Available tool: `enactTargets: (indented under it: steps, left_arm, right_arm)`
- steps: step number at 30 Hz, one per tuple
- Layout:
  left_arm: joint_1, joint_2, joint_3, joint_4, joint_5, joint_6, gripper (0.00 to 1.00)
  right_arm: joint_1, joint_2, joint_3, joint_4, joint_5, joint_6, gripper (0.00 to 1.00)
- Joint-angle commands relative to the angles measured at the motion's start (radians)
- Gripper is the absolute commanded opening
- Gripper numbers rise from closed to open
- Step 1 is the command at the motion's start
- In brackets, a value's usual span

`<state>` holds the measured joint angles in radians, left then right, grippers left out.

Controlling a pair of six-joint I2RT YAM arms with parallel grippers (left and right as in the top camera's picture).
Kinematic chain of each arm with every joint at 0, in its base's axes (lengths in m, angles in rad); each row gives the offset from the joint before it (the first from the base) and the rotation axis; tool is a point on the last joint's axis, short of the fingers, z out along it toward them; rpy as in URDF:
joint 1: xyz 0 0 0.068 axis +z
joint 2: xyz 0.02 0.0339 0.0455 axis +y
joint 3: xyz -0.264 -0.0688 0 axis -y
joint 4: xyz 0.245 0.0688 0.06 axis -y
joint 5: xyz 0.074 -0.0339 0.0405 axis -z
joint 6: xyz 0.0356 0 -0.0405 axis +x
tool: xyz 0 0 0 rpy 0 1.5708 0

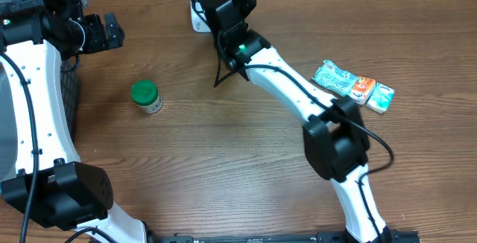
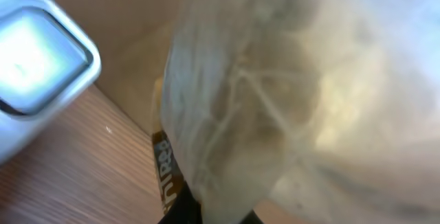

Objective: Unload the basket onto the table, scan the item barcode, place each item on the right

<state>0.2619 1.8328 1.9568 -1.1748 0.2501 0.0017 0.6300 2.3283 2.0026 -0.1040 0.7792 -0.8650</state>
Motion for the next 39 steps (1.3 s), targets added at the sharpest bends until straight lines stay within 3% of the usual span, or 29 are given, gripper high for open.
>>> enactTargets:
  steps: [1, 25, 39]
  left_arm:
    - [-0.001, -0.014, 0.010, 0.004, 0.004, -0.006, 1.00]
    - [-0.001, -0.014, 0.010, 0.004, 0.004, -0.006, 1.00]
    - [-0.001, -0.014, 0.010, 0.004, 0.004, -0.006, 1.00]
  right_arm:
    - [-0.003, 0.074, 0.011, 0.049, 0.111, -0.196, 0.04]
    - [-0.008, 0.188, 0.011, 0.105, 0.163, -0.270, 0.04]
    - [-0.008, 0.068, 0.011, 0.122, 0.163, -0.208, 0.04]
